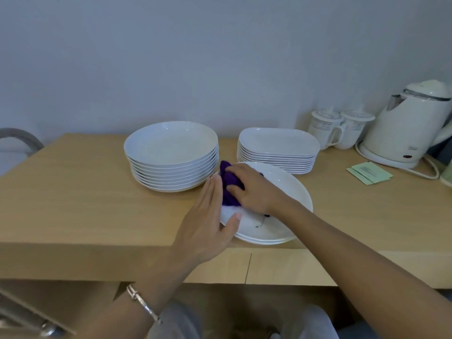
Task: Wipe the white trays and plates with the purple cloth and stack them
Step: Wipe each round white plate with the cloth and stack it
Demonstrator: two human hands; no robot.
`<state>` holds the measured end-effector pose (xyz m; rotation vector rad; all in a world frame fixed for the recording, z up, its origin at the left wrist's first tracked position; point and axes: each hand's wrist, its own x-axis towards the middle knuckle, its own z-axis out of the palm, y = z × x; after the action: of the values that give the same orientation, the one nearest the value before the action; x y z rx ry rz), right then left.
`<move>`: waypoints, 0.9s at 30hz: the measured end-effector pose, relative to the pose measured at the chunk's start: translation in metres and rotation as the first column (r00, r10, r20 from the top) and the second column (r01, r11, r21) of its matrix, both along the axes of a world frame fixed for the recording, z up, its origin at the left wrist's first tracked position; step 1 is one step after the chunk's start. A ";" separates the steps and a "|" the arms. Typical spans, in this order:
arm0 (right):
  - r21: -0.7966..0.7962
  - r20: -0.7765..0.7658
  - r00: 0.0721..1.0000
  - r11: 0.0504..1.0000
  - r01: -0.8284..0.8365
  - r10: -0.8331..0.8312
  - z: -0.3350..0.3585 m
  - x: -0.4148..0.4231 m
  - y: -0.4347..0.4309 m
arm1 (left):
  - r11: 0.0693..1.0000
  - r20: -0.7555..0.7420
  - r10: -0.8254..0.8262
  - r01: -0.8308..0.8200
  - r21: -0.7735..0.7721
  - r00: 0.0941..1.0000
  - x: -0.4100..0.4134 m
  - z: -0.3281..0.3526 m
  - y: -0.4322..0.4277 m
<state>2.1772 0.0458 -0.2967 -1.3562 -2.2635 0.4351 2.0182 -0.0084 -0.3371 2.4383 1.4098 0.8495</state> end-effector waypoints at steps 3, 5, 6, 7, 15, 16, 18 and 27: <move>0.113 0.192 0.964 0.979 0.167 -0.186 0.000 0.018 0.013 | 0.997 -0.054 0.066 -0.063 0.052 0.996 0.001 0.001 -0.001; 0.142 0.292 0.917 0.961 0.238 -0.271 0.004 0.039 0.007 | 0.989 -0.051 0.099 -0.093 0.111 0.994 0.001 0.000 -0.001; 0.140 0.338 0.893 0.954 0.264 -0.296 0.006 0.050 0.000 | 0.985 -0.043 0.112 -0.105 0.135 0.993 0.001 -0.001 0.000; 0.121 0.382 0.872 0.952 0.281 -0.306 0.009 0.059 -0.011 | 0.982 -0.033 0.124 -0.118 0.148 0.992 0.001 -0.003 0.000; -0.407 0.098 0.995 0.913 0.019 0.023 0.042 0.044 -0.092 | 0.984 0.114 0.016 -0.036 0.172 0.993 0.003 -0.012 0.002; -0.408 0.048 0.996 0.912 -0.043 0.069 0.041 0.033 -0.090 | 0.984 0.131 0.006 -0.029 0.177 0.991 0.003 -0.014 0.002; -0.332 -0.032 0.992 0.935 -0.124 0.120 0.034 0.012 -0.077 | 0.986 0.151 -0.015 -0.011 0.169 0.988 0.003 -0.015 0.003; 0.120 0.170 0.976 0.986 0.119 -0.138 -0.007 0.005 0.010 | 0.987 0.125 0.025 -0.044 0.157 0.992 0.002 -0.018 0.006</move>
<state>2.1825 0.0554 -0.3036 -1.5273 -2.2849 0.1491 2.0198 -0.0025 -0.3550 2.4327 1.3935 1.1404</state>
